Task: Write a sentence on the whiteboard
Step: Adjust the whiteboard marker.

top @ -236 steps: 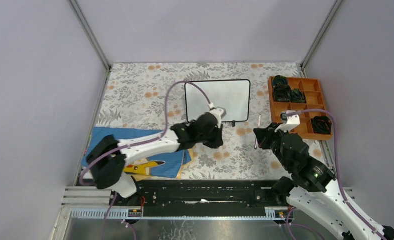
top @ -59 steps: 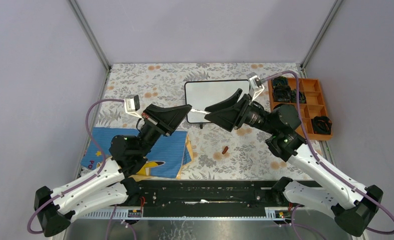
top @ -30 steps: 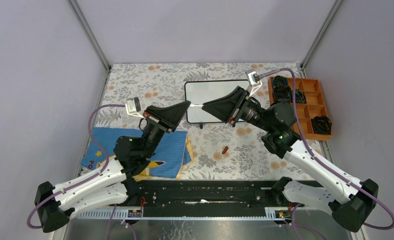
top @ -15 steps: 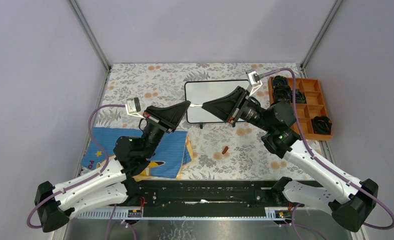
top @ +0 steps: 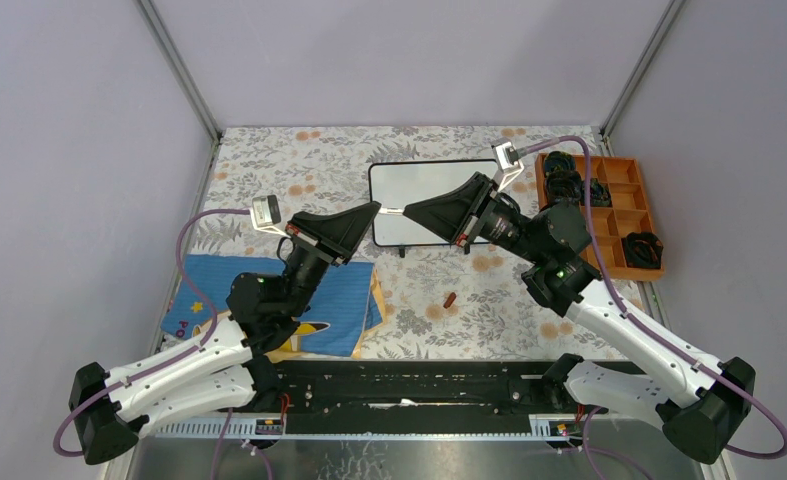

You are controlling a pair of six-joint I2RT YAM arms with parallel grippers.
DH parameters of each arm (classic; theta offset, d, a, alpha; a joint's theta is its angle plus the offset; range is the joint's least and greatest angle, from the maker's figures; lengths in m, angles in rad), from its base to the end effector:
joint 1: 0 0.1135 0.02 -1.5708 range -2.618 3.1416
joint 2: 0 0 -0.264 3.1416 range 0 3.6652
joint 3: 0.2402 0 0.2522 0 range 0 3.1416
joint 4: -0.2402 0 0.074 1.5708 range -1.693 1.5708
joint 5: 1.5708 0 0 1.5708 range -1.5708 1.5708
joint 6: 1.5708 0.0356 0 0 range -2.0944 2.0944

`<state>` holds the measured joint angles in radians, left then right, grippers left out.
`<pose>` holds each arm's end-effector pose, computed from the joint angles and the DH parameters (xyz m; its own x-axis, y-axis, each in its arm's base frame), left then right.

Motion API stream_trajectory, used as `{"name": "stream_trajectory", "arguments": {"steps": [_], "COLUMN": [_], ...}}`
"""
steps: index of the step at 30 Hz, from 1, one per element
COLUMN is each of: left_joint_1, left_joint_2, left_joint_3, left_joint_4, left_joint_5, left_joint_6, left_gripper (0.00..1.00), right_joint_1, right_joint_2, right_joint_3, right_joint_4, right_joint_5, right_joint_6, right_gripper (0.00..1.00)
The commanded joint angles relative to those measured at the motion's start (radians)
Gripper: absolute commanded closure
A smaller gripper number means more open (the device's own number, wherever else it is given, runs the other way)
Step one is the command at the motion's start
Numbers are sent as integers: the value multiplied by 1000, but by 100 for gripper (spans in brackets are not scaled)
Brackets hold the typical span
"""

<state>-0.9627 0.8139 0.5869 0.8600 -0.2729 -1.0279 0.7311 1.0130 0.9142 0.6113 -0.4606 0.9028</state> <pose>0.1097 -0.1408 0.3728 -0.3958 -0.8746 -0.2800 0.6336 -0.0393 -0.7727 0.1549 0.1602 0.4250 -0.4698 0.5233 -0.7109 -0.8357 -0.0042 0.5492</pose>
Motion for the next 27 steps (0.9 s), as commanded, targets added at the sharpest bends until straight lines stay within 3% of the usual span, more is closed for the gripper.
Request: {"name": "stream_trajectory", "arguments": {"steps": [1, 6, 14, 17, 23, 25, 26, 27], "left_joint_1": [-8, -8, -8, -8, -9, -9, -9, -9], "left_joint_2": [-3, -5, -7, -6, -4, -4, -6, -11], "left_joint_3": [-16, -18, -22, -22, -23, -21, -16, -12], "left_joint_4": [-21, -28, -28, -29, -33, -49, -71, -93], "left_joint_5": [-25, -27, -31, -29, -30, -31, -33, -38], "left_joint_6": [31, 30, 32, 32, 31, 33, 34, 36], "left_gripper": [100, 100, 100, 100, 100, 100, 88, 67], "right_joint_1": [2, 2, 2, 2, 2, 3, 2, 2], "right_joint_2": [-10, -8, -4, -2, -2, -9, -15, -21], "right_joint_3": [31, 31, 33, 32, 29, 23, 21, 17], "right_joint_4": [98, 101, 102, 100, 100, 91, 87, 79], "right_joint_5": [1, 6, 7, 7, -2, 1, 4, 8], "right_joint_6": [26, 34, 38, 36, 35, 26, 19, 13], "right_gripper": [87, 76, 70, 75, 99, 100, 100, 100]}}
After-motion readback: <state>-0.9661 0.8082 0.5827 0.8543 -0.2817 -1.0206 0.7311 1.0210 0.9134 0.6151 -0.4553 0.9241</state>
